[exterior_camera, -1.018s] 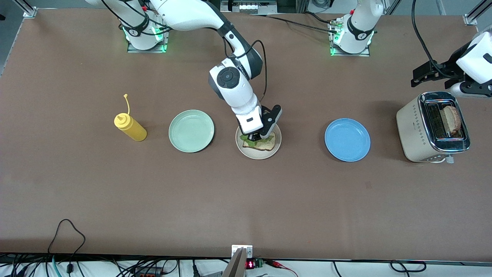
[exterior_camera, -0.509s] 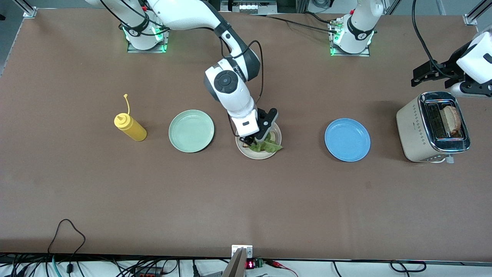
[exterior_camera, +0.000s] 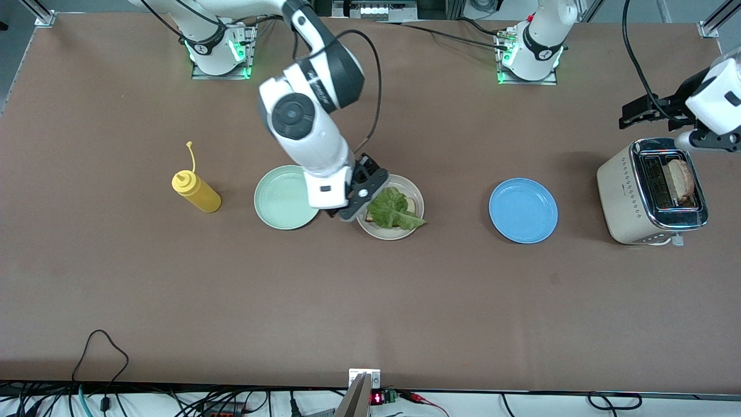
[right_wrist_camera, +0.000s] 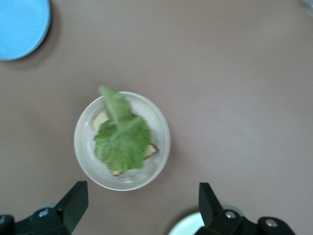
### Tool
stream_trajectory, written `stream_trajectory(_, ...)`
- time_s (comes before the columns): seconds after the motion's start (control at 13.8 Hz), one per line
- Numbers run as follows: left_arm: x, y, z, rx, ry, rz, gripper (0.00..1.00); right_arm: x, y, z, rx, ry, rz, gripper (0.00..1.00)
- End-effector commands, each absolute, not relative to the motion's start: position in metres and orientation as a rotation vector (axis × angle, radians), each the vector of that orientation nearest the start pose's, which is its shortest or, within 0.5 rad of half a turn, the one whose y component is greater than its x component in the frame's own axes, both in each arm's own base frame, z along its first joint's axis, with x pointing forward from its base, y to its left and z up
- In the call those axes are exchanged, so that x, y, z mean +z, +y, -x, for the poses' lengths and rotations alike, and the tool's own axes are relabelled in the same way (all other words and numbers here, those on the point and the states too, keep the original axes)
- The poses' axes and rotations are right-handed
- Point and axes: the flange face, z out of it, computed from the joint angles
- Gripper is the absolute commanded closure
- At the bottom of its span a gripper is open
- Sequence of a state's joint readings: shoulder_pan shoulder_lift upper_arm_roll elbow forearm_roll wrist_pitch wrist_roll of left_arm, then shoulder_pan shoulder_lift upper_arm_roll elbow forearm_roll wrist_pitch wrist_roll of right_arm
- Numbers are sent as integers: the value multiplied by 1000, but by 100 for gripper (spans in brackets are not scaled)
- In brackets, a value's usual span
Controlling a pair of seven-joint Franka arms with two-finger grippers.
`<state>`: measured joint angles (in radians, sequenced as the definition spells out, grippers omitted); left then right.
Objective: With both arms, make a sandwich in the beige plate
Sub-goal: 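Withdraw the right gripper while the left gripper reaches the toaster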
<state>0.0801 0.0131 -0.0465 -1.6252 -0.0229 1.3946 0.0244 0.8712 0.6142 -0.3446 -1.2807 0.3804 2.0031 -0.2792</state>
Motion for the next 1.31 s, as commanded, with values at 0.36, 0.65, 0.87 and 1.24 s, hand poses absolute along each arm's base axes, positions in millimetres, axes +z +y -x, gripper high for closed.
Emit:
stream_trajectory(0.36, 493, 137, -570, 451, 50, 2968, 0, 464, 283, -656, -107, -719, 2862, 0)
stream_trajectory(0.65, 444, 180, -557, 331, 185, 2912, 2, 486, 182, -667, 13, -593, 2978, 0)
stream_trajectory(0.87, 415, 201, -545, 289, 199, 2923, 12, 510, 124, -663, 65, -521, 3047, 0)
stream_trajectory(1.24, 381, 210, -528, 254, 190, 2938, 33, 552, 77, -645, 83, -377, 3086, 0)
